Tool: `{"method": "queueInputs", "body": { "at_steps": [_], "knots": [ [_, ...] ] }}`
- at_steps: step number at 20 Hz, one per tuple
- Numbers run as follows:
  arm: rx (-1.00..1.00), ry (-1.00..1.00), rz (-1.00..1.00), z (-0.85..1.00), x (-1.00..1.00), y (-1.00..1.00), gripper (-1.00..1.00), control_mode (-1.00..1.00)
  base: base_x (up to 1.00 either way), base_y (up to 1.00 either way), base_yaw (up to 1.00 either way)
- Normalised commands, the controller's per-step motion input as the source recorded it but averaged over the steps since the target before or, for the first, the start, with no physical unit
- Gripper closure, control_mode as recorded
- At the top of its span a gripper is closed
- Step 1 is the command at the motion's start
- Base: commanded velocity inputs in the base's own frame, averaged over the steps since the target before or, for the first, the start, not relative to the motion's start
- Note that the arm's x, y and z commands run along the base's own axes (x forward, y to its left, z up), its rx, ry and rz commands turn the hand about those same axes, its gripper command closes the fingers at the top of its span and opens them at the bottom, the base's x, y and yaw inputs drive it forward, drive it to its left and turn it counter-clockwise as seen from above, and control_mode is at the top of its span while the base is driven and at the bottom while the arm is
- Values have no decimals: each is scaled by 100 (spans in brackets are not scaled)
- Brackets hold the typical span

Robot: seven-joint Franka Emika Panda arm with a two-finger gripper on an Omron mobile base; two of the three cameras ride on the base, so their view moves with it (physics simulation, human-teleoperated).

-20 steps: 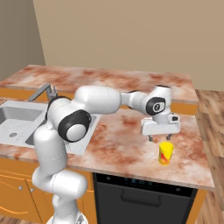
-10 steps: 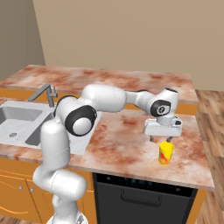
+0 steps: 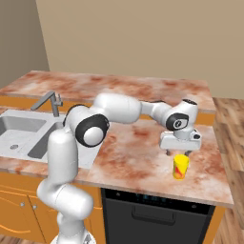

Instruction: Place the cup in the left basin and the strainer in the right basin of the sink.

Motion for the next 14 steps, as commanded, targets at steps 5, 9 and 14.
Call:
{"method": "queueInputs", "body": {
  "at_steps": [5,9,14],
  "knots": [
    [-2,3,-9,-1,-6,4,-100,-100,0,0,0],
    [-1,6,-13,0,-3,12,-100,-100,0,0,0],
    [-2,1,-14,0,-3,8,-100,-100,0,0,0]
  ]
}}
